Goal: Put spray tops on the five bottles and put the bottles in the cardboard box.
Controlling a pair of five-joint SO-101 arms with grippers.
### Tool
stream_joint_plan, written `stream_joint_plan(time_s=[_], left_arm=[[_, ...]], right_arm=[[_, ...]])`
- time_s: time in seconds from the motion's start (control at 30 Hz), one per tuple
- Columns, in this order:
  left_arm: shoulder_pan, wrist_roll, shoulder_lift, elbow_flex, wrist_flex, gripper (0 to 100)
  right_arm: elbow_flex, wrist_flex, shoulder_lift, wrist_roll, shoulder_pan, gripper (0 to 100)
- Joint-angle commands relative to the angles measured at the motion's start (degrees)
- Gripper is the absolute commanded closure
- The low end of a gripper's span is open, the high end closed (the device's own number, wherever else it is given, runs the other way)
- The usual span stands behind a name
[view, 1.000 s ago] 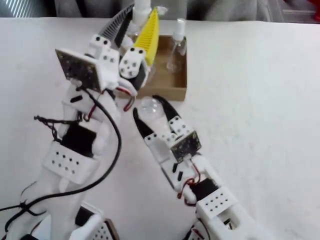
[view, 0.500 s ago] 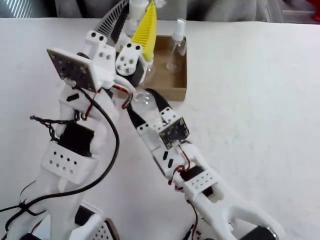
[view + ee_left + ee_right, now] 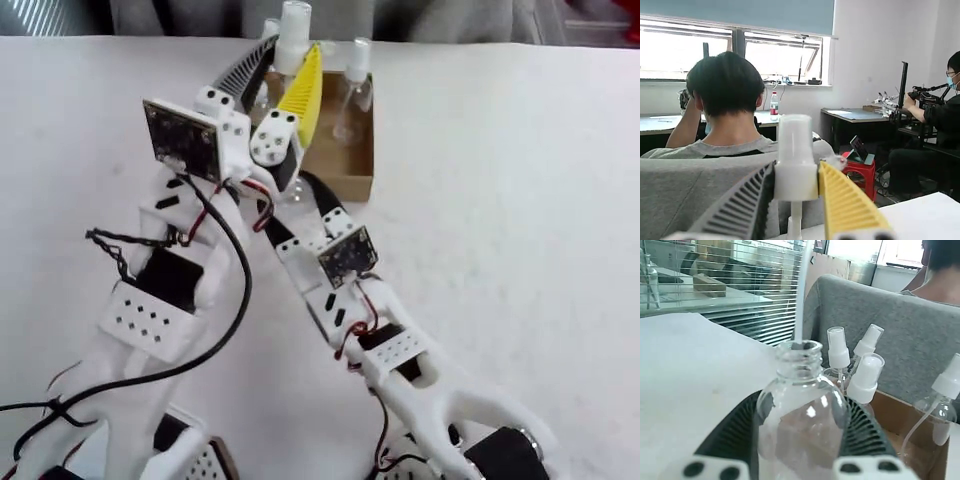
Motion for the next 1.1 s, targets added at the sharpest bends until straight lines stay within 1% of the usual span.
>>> stream_joint_plan(time_s=[0.0, 0.13, 0.23, 0.3, 0.77, 1.07], left_arm=[[0.7, 0.8, -0.3, -0.3, -1.4, 98], [0.7, 1.1, -0.1, 0.4, -1.1, 98], [0.7, 5.5, -0.3, 1.8, -1.5, 98], [0.7, 7.2, -0.3, 2.3, -1.5, 98], [0.2, 7.2, -0.3, 7.6, -1.5, 98], [-0.7, 7.2, -0.4, 12.3, -1.5, 98]], right_arm=[[-2.7, -1.1, -0.2, -0.4, 0.7, 98.1], [-2.7, -1.0, -0.2, -0.4, 0.7, 98.1], [-2.7, -1.0, -0.2, -0.4, 0.7, 98.1], [-2.7, -1.0, -0.2, -0.4, 0.8, 98.1], [-1.8, -1.1, -0.2, -0.4, 0.8, 98.1], [-1.8, -0.9, 0.0, -0.5, 2.3, 98.1]])
